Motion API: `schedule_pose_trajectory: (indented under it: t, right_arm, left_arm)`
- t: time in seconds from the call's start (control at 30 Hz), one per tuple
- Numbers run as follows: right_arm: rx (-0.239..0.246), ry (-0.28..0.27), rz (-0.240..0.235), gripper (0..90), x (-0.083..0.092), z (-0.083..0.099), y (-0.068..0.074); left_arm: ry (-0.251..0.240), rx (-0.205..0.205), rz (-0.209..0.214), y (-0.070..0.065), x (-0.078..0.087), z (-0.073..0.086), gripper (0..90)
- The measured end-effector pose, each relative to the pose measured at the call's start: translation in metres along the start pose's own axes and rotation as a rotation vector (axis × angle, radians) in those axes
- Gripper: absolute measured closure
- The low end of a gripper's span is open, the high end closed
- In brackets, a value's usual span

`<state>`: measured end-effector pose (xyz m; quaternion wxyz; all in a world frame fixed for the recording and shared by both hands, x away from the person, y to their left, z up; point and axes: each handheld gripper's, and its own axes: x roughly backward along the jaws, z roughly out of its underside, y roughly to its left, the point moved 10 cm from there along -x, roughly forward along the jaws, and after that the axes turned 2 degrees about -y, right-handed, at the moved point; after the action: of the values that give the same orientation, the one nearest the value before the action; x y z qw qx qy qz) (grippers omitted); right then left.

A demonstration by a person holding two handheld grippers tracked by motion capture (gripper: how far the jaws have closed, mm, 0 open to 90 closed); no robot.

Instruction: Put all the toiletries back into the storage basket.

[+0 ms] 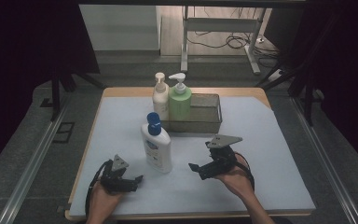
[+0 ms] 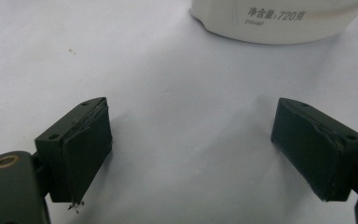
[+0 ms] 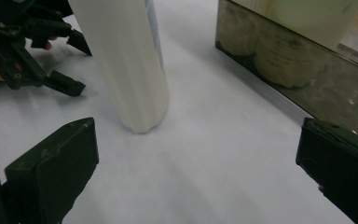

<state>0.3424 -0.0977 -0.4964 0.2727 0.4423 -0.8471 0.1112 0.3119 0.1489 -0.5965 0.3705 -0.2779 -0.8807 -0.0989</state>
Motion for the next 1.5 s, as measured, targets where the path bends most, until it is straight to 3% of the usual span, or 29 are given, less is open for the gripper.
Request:
schedule_pose_trajectory:
  t: [0.83,1.3,1.5]
  right_arm:
    - [0.034,-0.009,-0.085,0.0,-0.039,-0.042,0.039]
    - [0.058,-0.019,-0.056,0.5,-0.062,-0.060,0.054]
    - [0.063,-0.034,-0.034,8.2,-0.072,-0.067,0.055]
  left_arm:
    - [0.002,0.000,0.001,0.000,0.000,0.000,12.1]
    - [0.002,0.000,0.001,0.000,0.000,0.000,12.2]
    - [0.000,0.001,0.000,0.000,0.000,0.000,12.2]
